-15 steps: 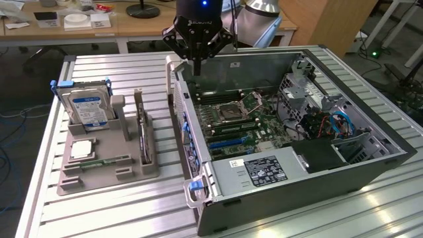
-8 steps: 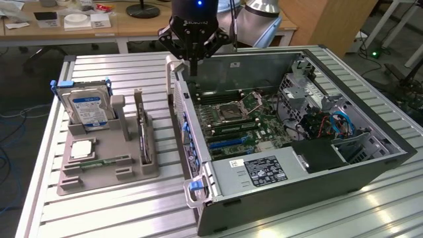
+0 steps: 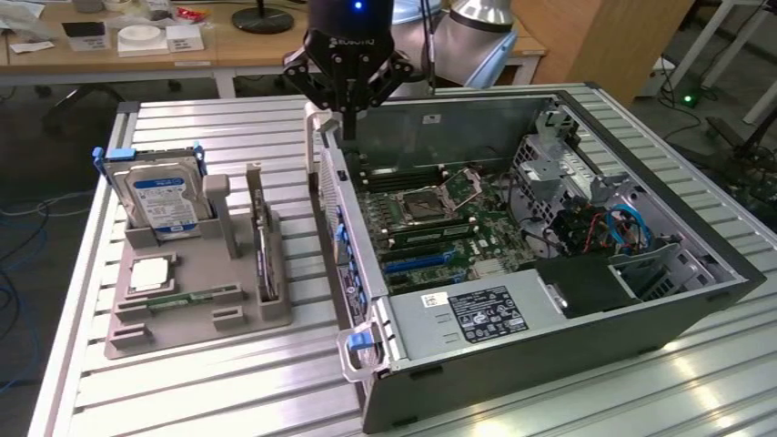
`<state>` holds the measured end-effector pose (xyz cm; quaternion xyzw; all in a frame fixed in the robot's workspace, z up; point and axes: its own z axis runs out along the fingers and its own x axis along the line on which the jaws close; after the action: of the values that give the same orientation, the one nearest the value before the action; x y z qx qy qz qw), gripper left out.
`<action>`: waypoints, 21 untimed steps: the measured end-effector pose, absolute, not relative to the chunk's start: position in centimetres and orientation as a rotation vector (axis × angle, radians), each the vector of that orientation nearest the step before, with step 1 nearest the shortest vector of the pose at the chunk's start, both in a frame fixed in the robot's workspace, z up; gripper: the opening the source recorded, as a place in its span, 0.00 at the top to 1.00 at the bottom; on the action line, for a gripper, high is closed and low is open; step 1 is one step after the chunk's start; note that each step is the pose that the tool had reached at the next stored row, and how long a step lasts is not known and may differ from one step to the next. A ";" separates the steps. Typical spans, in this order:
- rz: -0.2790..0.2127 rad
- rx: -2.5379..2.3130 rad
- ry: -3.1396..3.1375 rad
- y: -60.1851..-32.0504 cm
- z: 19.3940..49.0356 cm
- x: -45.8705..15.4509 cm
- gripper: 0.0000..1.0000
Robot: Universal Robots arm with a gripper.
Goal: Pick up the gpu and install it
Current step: 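Reach for the gpu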
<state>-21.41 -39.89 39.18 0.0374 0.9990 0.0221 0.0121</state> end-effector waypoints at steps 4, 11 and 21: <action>0.069 0.117 3.114 -39.9 39.2 -21.8 0.89; 0.069 0.117 3.115 -39.9 39.2 -22.4 0.89; 0.069 0.117 3.115 -39.9 39.1 -23.4 0.89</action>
<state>-23.38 -39.89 39.15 0.0374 0.9990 0.0221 0.0120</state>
